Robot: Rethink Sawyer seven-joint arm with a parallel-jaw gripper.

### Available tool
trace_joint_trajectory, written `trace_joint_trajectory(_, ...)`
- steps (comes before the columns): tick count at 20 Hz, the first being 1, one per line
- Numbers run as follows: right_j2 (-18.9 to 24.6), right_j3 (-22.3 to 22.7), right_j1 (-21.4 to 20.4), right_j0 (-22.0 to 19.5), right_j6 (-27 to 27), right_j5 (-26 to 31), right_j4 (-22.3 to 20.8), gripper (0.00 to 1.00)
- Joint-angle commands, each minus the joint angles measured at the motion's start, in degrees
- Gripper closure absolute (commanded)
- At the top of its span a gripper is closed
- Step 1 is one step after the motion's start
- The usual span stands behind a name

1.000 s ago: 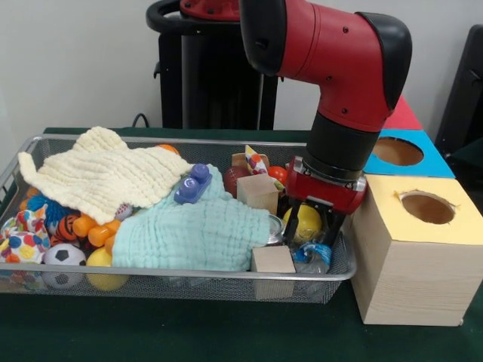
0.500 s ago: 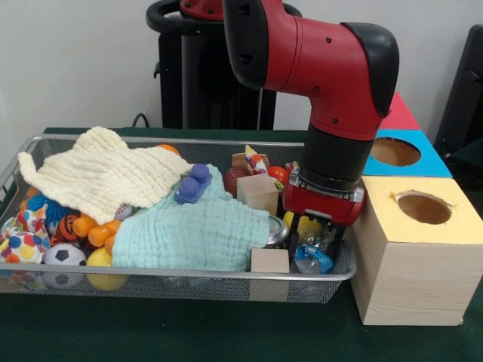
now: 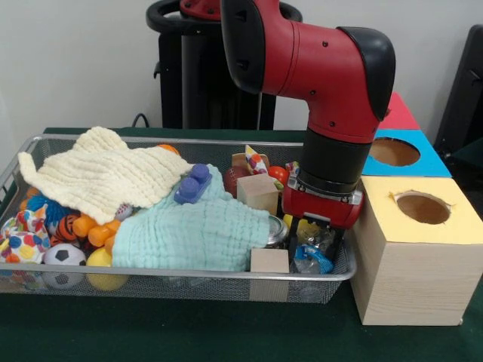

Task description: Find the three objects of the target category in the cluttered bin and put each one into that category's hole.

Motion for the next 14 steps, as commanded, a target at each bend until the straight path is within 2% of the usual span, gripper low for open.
trace_joint_trajectory(1,8.56,2.45,2.56,0.35,7.84,-5.27,1.78,0.0)
trace_joint_trajectory(3,8.71,3.1,2.5,0.32,9.0,-5.15,2.72,0.0)
trace_joint_trajectory(4,7.9,2.74,2.66,0.92,9.41,-5.85,2.61,1.0)
trace_joint_trajectory(14,6.57,2.76,2.56,1.69,9.9,-3.1,3.42,1.0)
